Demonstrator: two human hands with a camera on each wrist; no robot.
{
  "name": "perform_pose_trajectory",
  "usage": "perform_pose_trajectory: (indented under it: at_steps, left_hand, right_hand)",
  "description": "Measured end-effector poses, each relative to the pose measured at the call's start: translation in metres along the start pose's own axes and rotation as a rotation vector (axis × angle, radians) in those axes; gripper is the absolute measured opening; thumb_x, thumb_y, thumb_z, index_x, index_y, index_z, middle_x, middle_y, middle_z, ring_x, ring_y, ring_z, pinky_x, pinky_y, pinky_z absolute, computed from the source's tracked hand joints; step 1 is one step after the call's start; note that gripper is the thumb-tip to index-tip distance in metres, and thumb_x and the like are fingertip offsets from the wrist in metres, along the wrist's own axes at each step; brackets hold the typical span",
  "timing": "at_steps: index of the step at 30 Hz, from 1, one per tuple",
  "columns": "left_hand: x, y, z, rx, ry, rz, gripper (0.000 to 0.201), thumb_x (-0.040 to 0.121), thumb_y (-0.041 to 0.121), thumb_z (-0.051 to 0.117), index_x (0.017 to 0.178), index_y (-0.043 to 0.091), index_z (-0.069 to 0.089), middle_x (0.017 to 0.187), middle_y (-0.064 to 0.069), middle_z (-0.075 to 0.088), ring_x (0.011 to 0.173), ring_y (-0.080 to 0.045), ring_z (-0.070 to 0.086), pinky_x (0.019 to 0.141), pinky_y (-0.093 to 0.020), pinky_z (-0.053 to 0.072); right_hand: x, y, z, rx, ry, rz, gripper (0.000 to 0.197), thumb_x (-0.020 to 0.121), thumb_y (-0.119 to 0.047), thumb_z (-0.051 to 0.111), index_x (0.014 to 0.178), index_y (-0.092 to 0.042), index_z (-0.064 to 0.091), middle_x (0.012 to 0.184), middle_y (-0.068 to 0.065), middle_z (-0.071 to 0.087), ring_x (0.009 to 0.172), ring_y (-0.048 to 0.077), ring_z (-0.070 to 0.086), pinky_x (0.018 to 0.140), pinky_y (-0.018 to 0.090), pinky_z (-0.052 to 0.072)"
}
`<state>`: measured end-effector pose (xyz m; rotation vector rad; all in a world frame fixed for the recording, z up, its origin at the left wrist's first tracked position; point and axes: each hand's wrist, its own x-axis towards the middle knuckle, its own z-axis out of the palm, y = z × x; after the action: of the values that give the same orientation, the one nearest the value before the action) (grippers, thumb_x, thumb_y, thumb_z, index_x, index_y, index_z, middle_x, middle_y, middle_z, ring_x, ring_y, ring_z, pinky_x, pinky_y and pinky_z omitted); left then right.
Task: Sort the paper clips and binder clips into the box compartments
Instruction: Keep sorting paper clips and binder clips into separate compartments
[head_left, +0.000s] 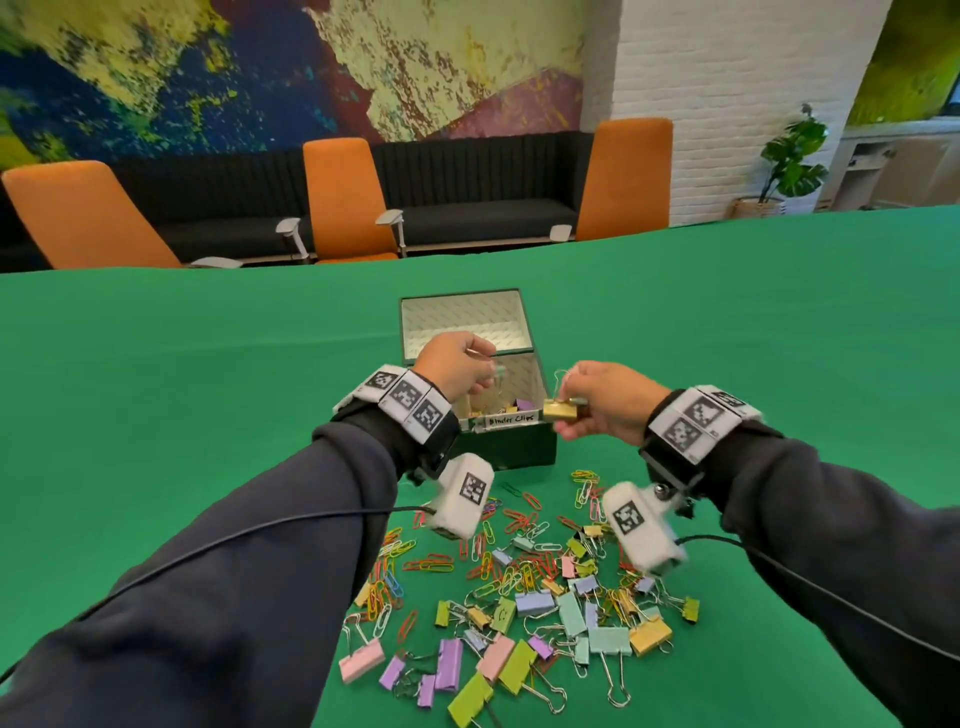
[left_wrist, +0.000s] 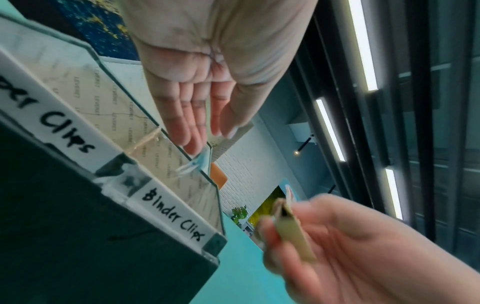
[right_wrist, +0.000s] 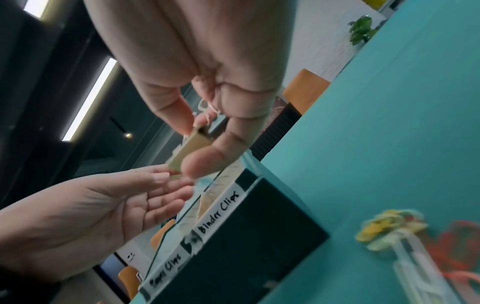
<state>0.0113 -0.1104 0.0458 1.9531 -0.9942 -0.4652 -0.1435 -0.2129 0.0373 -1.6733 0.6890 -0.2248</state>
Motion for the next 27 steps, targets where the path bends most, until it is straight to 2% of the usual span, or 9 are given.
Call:
perform_pose_trajectory:
  at_steps: [4,6,9,10,13,16,20,24,27]
  left_hand:
    - [-0.005,-0.003,-0.001,0.055,-0.026,0.038,0.029,0.088,0.005,0.055,0.116,0.007,0.055,0.103,-0.005,0.062,0.088,-0.016,0.062,0.074,-0.021,0.053]
    - [-0.017,-0.008,-0.005,0.125,-0.033,0.092,0.025,0.088,0.008,0.055,0.113,0.009,0.057,0.104,-0.003,0.062,0.087,-0.013,0.061,0.072,-0.019,0.051]
    - [-0.039,-0.019,-0.016,0.259,-0.09,0.161,0.022,0.087,0.013,0.058,0.109,0.013,0.06,0.103,0.002,0.065,0.089,-0.01,0.062,0.08,-0.021,0.05]
    - [-0.045,-0.022,-0.021,0.285,-0.128,0.173,0.021,0.087,0.013,0.059,0.108,0.014,0.061,0.102,0.003,0.066,0.087,-0.009,0.062,0.082,-0.02,0.05]
    - [-0.06,-0.033,-0.031,0.365,-0.233,0.198,0.019,0.086,0.012,0.06,0.105,0.014,0.063,0.093,0.006,0.066,0.075,0.0,0.059,0.074,-0.007,0.046]
    - [-0.069,-0.043,-0.038,0.517,-0.292,0.212,0.014,0.086,0.013,0.059,0.099,0.017,0.065,0.087,0.009,0.063,0.074,0.001,0.056,0.067,-0.002,0.039]
    - [-0.079,-0.06,-0.041,0.718,-0.436,0.203,0.01,0.086,0.017,0.059,0.094,0.02,0.065,0.083,0.016,0.059,0.072,0.006,0.052,0.065,-0.008,0.037]
    - [-0.086,-0.068,-0.031,0.753,-0.496,0.213,0.01,0.086,0.018,0.06,0.095,0.019,0.065,0.085,0.014,0.059,0.072,0.001,0.052,0.061,-0.002,0.033]
    - [-0.091,-0.065,-0.017,0.752,-0.546,0.242,0.012,0.086,0.019,0.06,0.097,0.018,0.065,0.086,0.012,0.06,0.078,-0.004,0.054,0.062,-0.003,0.034]
  right_hand:
    - [0.023,-0.021,0.01,0.114,0.077,0.004,0.014,0.095,-0.002,0.04,0.084,-0.005,0.049,0.082,0.013,0.057,0.064,0.018,0.06,0.057,0.024,0.056]
    - [0.036,-0.028,0.015,0.124,0.112,-0.023,0.013,0.094,-0.004,0.044,0.102,0.001,0.054,0.096,0.015,0.059,0.08,0.023,0.063,0.073,0.033,0.058]
    - [0.047,-0.035,0.019,0.05,0.07,-0.024,0.04,0.094,-0.014,0.049,0.131,0.0,0.043,0.122,0.02,0.054,0.111,0.034,0.057,0.094,0.041,0.051]
    - [0.044,-0.037,0.02,0.013,0.019,-0.012,0.044,0.095,-0.019,0.047,0.135,-0.002,0.039,0.116,0.019,0.054,0.108,0.034,0.057,0.092,0.039,0.05]
    - [0.031,-0.039,0.02,-0.107,-0.033,-0.081,0.044,0.096,-0.022,0.044,0.136,-0.006,0.037,0.079,0.005,0.048,0.068,0.016,0.049,0.067,0.027,0.042]
    - [0.012,-0.031,0.018,-0.339,0.015,-0.188,0.029,0.093,-0.017,0.05,0.121,-0.01,0.05,0.096,0.007,0.061,0.081,0.017,0.057,0.076,0.03,0.049]
    - [-0.018,-0.006,0.023,-0.756,-0.341,-0.173,0.015,0.089,-0.012,0.057,0.101,-0.021,0.058,0.084,-0.005,0.061,0.073,0.011,0.057,0.067,0.023,0.05]
    - [-0.032,0.022,0.045,-1.126,-0.463,-0.165,0.027,0.086,-0.017,0.061,0.112,-0.022,0.058,0.086,-0.008,0.058,0.075,0.008,0.053,0.063,0.017,0.039]
    - [-0.028,0.034,0.063,-1.319,-0.505,-0.148,0.037,0.085,-0.018,0.063,0.12,-0.021,0.054,0.104,0.002,0.061,0.086,0.016,0.052,0.072,0.024,0.04]
